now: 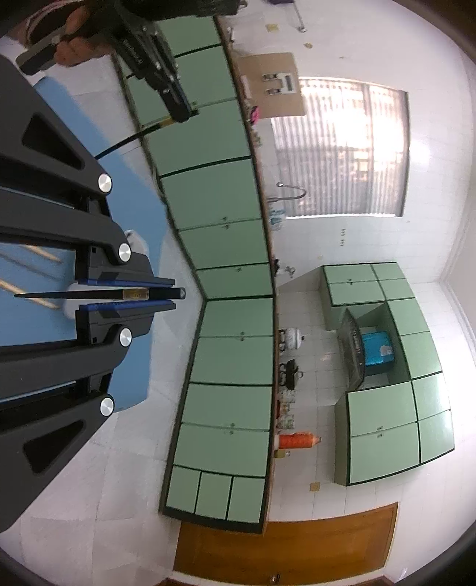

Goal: Organize utensils
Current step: 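Lift both black chopsticks upright and carry them above the white holder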

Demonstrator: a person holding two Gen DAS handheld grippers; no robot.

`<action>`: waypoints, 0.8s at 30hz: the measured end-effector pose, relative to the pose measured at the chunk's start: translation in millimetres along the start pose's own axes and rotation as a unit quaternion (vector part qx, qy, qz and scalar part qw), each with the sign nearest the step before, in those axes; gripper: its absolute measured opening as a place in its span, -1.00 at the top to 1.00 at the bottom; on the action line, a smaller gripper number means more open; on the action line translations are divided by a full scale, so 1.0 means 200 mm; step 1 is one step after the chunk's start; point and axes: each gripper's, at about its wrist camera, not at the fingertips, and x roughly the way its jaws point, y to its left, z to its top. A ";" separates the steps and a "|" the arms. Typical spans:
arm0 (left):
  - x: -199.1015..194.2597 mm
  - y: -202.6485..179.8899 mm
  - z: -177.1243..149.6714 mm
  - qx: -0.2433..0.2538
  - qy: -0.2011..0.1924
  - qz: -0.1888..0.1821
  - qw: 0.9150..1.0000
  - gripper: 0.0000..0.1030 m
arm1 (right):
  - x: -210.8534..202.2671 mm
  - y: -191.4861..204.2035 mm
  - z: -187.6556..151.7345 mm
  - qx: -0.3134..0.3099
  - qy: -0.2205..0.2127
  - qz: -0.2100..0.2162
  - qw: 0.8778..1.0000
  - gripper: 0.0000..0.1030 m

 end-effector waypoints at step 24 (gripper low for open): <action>0.84 0.03 0.28 -0.027 -0.053 0.034 0.998 0.88 | 0.72 -0.16 0.23 0.032 -0.014 -0.019 0.999 0.87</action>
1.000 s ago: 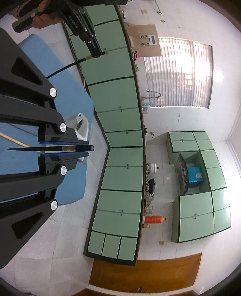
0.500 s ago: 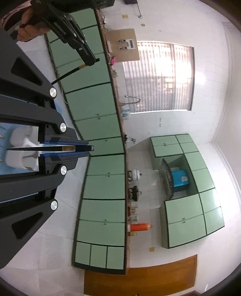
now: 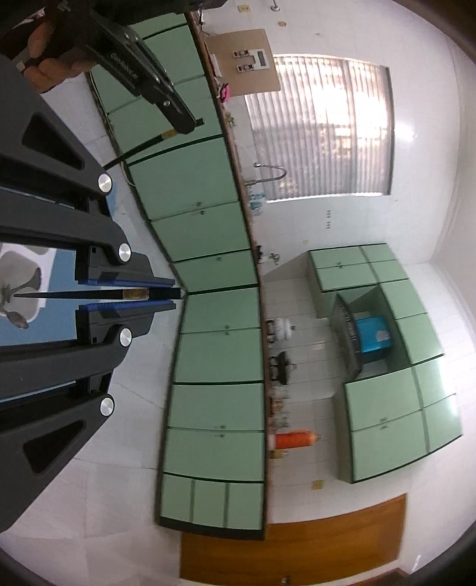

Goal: Organize utensils
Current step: 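Lift both black chopsticks upright and carry them above the white holder, then lower the black chopsticks into the holder and open both tools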

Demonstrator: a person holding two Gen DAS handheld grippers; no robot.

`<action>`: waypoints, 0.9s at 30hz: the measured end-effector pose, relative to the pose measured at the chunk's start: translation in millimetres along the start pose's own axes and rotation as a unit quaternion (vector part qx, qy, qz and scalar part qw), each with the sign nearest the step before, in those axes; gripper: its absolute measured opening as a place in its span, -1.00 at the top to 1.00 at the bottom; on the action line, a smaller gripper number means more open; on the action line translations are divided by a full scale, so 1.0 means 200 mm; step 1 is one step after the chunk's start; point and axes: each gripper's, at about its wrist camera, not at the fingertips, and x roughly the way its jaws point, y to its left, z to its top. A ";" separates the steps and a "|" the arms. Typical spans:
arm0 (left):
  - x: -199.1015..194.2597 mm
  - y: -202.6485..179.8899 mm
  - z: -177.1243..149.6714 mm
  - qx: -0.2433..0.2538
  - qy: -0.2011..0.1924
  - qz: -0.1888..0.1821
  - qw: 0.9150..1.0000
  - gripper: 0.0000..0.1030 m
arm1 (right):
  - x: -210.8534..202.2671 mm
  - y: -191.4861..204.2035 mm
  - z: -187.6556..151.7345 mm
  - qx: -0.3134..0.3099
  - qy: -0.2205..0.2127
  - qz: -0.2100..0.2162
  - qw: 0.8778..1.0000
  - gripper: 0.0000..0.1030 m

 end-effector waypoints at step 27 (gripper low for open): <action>0.15 0.16 -0.33 0.011 0.082 0.016 0.996 0.66 | 0.15 -0.17 -0.30 0.046 0.061 -0.012 0.997 0.82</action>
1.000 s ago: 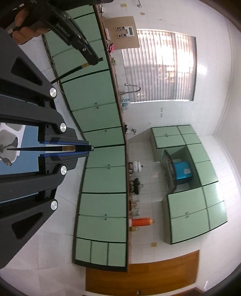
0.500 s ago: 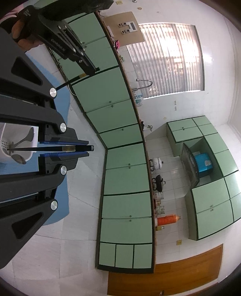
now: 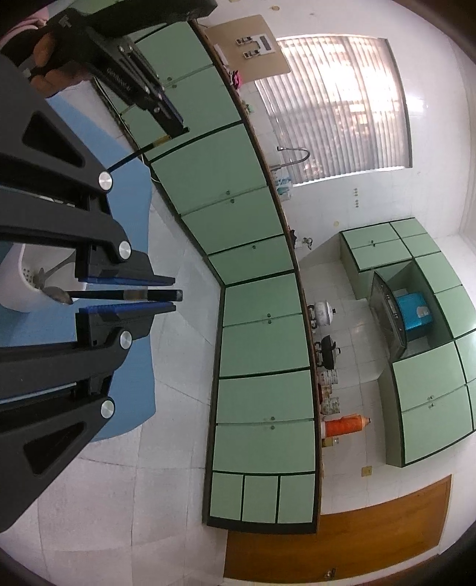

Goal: Organize utensils
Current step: 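Lower the black chopsticks into the holder and open both tools, then withdraw both open tools back toward the remaining chopsticks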

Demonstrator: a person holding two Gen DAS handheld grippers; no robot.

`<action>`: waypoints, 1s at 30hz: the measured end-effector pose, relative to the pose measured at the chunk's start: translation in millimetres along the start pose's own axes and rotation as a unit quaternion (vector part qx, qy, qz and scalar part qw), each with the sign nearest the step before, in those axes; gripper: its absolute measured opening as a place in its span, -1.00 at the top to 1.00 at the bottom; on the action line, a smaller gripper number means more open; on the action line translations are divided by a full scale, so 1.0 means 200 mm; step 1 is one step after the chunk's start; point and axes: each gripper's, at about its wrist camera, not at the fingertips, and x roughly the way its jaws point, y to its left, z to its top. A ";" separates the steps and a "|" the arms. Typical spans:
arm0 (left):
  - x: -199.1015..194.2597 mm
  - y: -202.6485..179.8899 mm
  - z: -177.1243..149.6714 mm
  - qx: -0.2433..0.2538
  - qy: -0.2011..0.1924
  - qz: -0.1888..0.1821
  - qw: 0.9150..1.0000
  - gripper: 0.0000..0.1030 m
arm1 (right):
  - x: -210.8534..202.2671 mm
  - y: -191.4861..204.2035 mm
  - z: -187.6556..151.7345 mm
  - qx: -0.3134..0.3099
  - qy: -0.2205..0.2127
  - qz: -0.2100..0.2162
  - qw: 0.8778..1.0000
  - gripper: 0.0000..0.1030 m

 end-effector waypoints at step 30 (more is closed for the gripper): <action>-0.90 -0.06 -0.65 0.033 -0.015 0.013 0.999 -0.85 | -0.79 0.20 -0.82 -0.057 -0.040 -0.070 0.995 -0.65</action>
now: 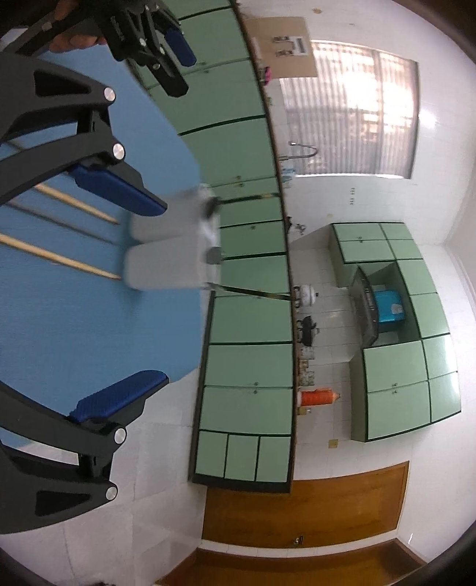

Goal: Organize utensils
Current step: 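Withdraw both open tools back toward the remaining chopsticks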

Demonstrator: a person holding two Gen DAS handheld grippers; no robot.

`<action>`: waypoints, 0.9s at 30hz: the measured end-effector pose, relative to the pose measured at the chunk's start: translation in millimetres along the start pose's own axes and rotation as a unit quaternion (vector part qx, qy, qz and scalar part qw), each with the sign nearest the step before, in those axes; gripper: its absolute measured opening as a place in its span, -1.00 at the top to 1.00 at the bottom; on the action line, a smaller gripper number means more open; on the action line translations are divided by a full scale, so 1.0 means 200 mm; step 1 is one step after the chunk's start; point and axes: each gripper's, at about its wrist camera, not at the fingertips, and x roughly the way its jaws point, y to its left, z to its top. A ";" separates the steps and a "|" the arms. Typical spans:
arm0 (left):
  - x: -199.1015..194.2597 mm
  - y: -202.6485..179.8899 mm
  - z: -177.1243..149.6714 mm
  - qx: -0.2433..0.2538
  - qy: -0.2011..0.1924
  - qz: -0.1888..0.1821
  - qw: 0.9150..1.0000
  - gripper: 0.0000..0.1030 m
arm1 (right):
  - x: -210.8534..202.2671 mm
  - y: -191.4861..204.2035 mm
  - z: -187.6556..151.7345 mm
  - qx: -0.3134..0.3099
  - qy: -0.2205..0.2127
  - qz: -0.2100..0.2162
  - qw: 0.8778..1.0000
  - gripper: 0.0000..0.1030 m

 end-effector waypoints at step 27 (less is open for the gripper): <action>-0.26 -0.01 -0.61 -0.010 0.054 0.036 0.998 -0.85 | -0.22 0.18 -0.69 -0.019 0.033 -0.035 0.999 -0.10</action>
